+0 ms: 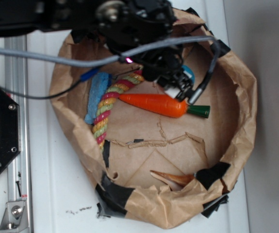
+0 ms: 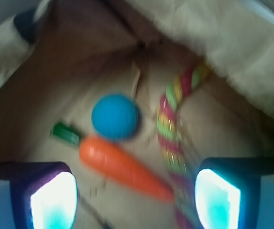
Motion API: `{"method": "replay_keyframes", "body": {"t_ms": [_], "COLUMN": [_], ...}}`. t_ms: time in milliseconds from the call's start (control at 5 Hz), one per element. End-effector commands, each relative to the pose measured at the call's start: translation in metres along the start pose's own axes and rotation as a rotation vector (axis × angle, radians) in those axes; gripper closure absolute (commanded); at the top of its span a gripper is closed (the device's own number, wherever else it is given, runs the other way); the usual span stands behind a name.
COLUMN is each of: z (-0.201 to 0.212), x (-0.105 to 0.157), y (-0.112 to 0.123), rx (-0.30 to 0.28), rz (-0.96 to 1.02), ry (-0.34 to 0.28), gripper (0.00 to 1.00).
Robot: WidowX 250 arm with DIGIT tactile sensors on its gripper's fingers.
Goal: Grab the blue ball.
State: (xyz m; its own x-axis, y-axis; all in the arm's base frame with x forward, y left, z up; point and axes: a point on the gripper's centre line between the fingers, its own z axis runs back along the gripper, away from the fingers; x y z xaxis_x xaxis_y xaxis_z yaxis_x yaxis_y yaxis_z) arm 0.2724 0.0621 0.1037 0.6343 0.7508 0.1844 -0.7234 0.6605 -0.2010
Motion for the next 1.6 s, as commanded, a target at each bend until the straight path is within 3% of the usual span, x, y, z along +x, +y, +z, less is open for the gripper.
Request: {"method": "replay_keyframes", "body": {"t_ms": [0, 400, 600, 800, 1000, 1200, 1400], "z": [-0.040, -0.078, -0.084, -0.068, -0.018, 0.022, 0.056], "x": [0.018, 0.009, 0.003, -0.006, -0.020, -0.032, -0.047], "y": [-0.005, -0.023, -0.031, -0.038, -0.048, -0.039, -0.024], "rx": [0.052, 0.052, 0.031, -0.014, -0.086, -0.096, -0.078], "rz": [-0.094, -0.224, -0.259, -0.328, -0.554, -0.531, -0.559], "ry": [-0.065, -0.045, 0.012, 0.090, 0.112, 0.074, 0.084], "gripper": [0.00, 0.00, 1.00, 1.00, 1.00, 1.00, 1.00]}}
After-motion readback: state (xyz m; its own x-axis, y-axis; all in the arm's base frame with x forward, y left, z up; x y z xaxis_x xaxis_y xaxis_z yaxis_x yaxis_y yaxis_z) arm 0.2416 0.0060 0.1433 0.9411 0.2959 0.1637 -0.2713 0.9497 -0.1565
